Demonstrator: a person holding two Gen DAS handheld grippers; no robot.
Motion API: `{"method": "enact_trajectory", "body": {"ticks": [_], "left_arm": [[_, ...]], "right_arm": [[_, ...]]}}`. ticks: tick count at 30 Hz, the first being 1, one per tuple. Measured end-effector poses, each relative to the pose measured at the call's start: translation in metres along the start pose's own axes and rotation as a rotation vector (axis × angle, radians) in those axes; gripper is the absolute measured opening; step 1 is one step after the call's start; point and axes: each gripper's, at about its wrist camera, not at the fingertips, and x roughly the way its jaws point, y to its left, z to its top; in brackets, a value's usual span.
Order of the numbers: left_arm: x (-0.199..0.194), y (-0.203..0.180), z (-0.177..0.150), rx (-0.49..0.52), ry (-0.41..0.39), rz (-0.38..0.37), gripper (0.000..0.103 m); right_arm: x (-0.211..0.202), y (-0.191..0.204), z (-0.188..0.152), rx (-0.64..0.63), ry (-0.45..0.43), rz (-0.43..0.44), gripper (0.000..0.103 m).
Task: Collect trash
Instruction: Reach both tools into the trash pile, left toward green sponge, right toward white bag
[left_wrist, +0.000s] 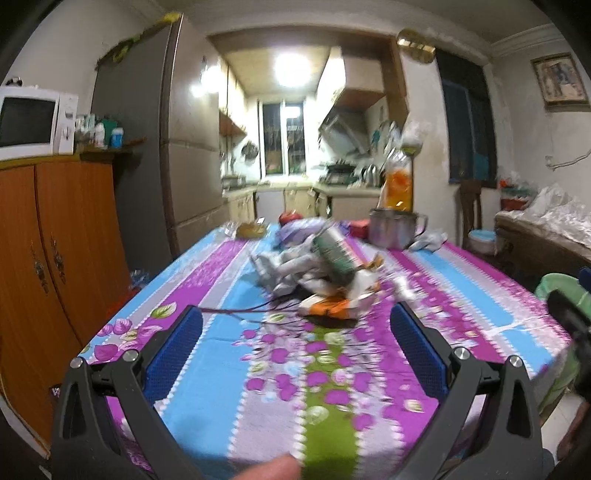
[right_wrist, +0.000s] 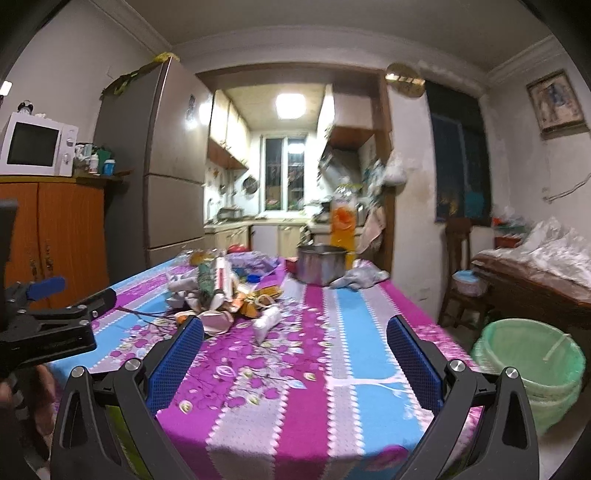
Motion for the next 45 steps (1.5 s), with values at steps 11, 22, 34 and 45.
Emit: {"method": "enact_trajectory", "body": {"ticks": [11, 22, 34, 45], "left_arm": [[0.126, 0.053, 0.027, -0.2, 0.38, -0.199, 0.069], [0.204, 0.023, 0.043, -0.4, 0.526, -0.459, 0.054], [0.213, 0.01, 0.046, -0.359, 0.52, -0.475, 0.019], [0.181, 0.029, 0.035, -0.309, 0.463, -0.447, 0.017]], "right_arm": [[0.137, 0.004, 0.021, 0.054, 0.317, 0.201, 0.099], [0.179, 0.007, 0.01, 0.1, 0.384, 0.237, 0.099], [0.234, 0.001, 0.001, 0.168, 0.505, 0.287, 0.068], [0.295, 0.004, 0.002, 0.179, 0.657, 0.259, 0.06]]}}
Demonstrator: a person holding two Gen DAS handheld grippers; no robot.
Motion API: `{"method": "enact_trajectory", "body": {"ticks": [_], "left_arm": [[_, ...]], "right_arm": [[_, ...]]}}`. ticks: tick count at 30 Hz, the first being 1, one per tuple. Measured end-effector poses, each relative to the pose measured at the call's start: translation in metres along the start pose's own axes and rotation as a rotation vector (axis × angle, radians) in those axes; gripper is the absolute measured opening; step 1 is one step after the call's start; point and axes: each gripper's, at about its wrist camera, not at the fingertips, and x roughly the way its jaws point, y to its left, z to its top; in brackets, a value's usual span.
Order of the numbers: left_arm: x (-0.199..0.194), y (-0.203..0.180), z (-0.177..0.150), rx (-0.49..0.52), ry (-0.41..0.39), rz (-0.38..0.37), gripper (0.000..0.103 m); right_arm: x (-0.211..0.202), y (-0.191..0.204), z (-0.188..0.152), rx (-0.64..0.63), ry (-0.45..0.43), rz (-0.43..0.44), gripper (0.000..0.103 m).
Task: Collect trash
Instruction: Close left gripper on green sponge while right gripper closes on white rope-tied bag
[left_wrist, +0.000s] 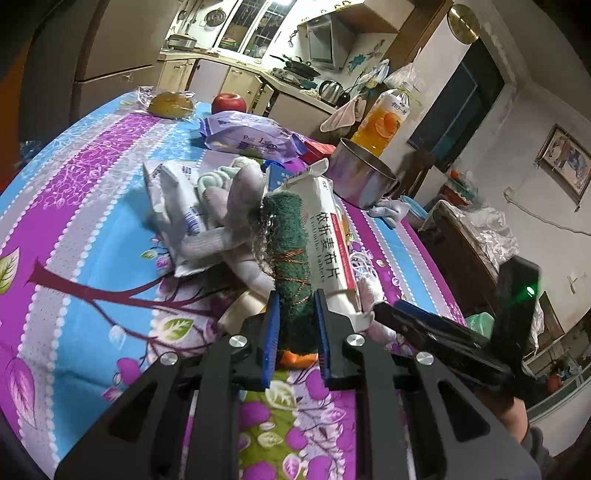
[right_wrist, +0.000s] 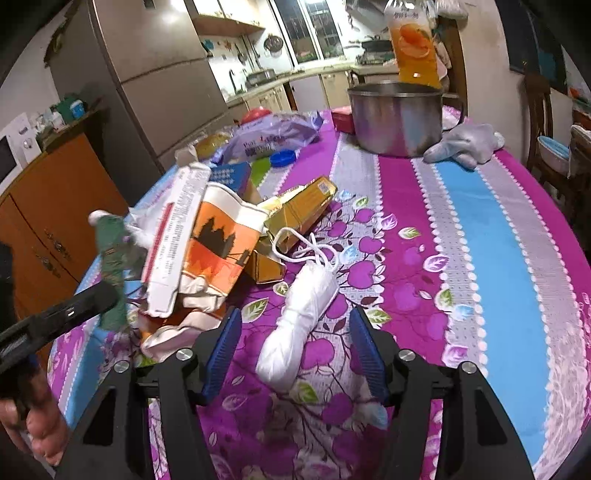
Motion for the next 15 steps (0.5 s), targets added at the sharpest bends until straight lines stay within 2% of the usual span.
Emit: {"method": "enact_trajectory", "body": {"ticks": [3, 6, 7, 8, 10, 15], "left_arm": [[-0.002, 0.001, -0.002, 0.01, -0.005, 0.013, 0.017], [0.0, 0.004, -0.004, 0.007, -0.004, 0.029, 0.016], [0.001, 0.005, -0.005, 0.003, -0.002, 0.028, 0.016], [0.001, 0.006, -0.005, 0.001, -0.005, 0.03, 0.016], [-0.002, 0.006, -0.007, 0.005, -0.016, 0.03, 0.016], [-0.019, -0.004, -0.009, 0.037, -0.074, 0.061, 0.016]], "right_arm": [[0.013, 0.001, 0.001, 0.002, 0.025, -0.012, 0.052], [0.016, 0.002, 0.0, -0.003, 0.011, -0.041, 0.042], [0.015, 0.001, -0.001, 0.002, 0.009, -0.032, 0.031], [0.013, 0.0, -0.002, 0.006, 0.001, -0.03, 0.025], [0.005, -0.002, -0.005, 0.005, -0.034, -0.037, 0.021], [-0.032, -0.003, -0.015, 0.012, -0.145, -0.042, 0.02]]}}
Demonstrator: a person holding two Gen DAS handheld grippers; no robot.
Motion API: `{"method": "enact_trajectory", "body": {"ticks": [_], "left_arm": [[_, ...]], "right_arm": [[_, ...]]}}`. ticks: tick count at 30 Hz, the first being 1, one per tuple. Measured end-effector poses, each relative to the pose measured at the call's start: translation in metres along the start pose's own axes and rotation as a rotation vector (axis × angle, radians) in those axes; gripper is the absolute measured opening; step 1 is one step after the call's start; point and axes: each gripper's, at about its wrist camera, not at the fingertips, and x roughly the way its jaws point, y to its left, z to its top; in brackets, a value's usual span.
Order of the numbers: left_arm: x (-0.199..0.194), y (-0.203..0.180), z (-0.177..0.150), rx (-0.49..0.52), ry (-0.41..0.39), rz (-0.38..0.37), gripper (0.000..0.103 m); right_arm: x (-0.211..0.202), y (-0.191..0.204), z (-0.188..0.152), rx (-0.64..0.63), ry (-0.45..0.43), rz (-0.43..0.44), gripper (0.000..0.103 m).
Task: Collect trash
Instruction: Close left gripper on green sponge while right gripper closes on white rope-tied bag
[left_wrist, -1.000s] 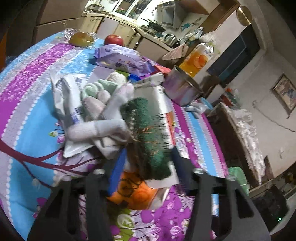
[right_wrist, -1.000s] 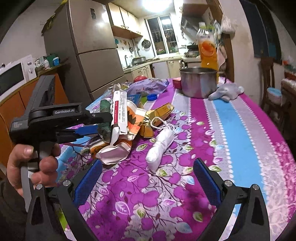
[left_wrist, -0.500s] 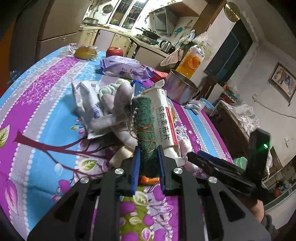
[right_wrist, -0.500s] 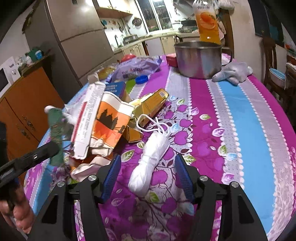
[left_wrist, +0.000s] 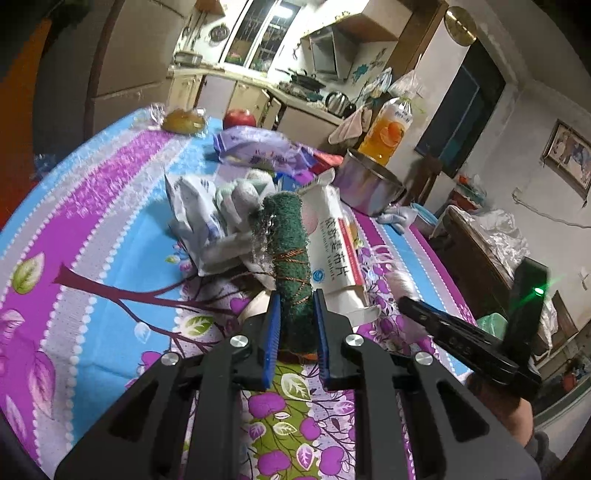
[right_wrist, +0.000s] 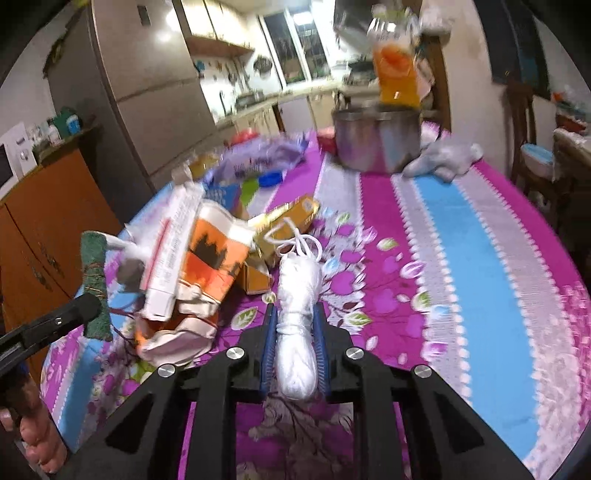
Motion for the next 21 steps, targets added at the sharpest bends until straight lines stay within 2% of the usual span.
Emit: {"method": "enact_trajectory", "body": {"ticks": [6, 10, 13, 21], "left_arm": [[-0.029, -0.027, -0.003, 0.071, -0.081, 0.063, 0.016], [-0.044, -0.053, -0.009, 0.134, -0.13, 0.086, 0.016], [-0.053, -0.078, -0.015, 0.195, -0.161, 0.099, 0.016], [-0.06, -0.134, -0.025, 0.282, -0.194, 0.048, 0.016]], "right_arm": [[-0.071, 0.016, -0.006, -0.102, -0.197, -0.084, 0.02], [-0.111, 0.024, -0.007, -0.148, -0.289, -0.13, 0.02], [-0.137, 0.023, -0.008, -0.154, -0.335, -0.143, 0.02], [-0.191, 0.014, -0.024, -0.157, -0.387, -0.183, 0.02]]}}
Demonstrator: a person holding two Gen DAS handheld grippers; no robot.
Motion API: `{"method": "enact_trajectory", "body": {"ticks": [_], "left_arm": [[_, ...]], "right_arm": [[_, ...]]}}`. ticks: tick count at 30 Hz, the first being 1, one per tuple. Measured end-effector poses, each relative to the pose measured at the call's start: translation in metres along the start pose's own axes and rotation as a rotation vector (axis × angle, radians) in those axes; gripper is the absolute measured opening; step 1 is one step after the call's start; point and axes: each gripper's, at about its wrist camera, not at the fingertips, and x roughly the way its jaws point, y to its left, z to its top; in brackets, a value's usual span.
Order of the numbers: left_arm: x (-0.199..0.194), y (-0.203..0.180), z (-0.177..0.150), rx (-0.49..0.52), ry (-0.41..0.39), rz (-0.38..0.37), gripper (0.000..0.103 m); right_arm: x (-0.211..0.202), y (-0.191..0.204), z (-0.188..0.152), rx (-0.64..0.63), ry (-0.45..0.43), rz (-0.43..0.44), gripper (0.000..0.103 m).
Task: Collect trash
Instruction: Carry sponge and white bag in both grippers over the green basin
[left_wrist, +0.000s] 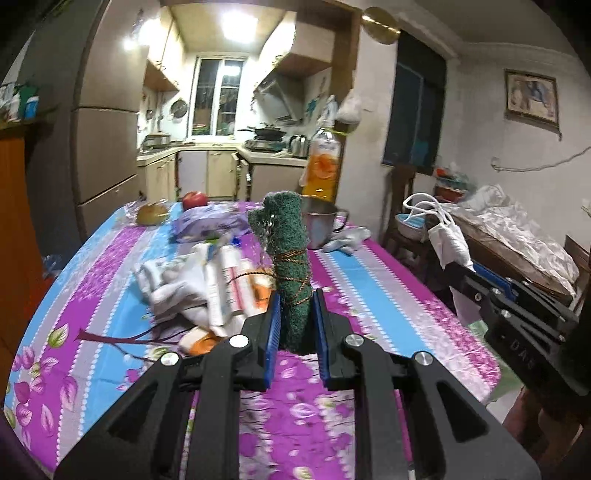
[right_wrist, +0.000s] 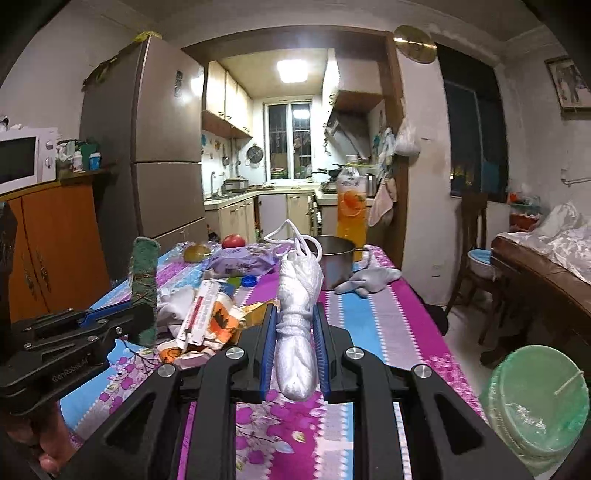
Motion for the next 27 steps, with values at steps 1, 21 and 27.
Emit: {"method": "enact_trajectory", "body": {"ticks": [1, 21, 27], "left_arm": [[0.0, -0.005, 0.001, 0.003, -0.001, -0.006, 0.016], [0.036, -0.165, 0.033, 0.122, -0.006, -0.296, 0.016], [0.061, -0.222, 0.032, 0.167, 0.052, -0.389, 0.016]], "right_arm": [[-0.006, -0.007, 0.001, 0.007, -0.003, -0.014, 0.02], [-0.111, -0.176, 0.01, 0.102, -0.02, -0.321, 0.02], [-0.12, -0.248, 0.008, 0.162, 0.03, -0.403, 0.02]]}}
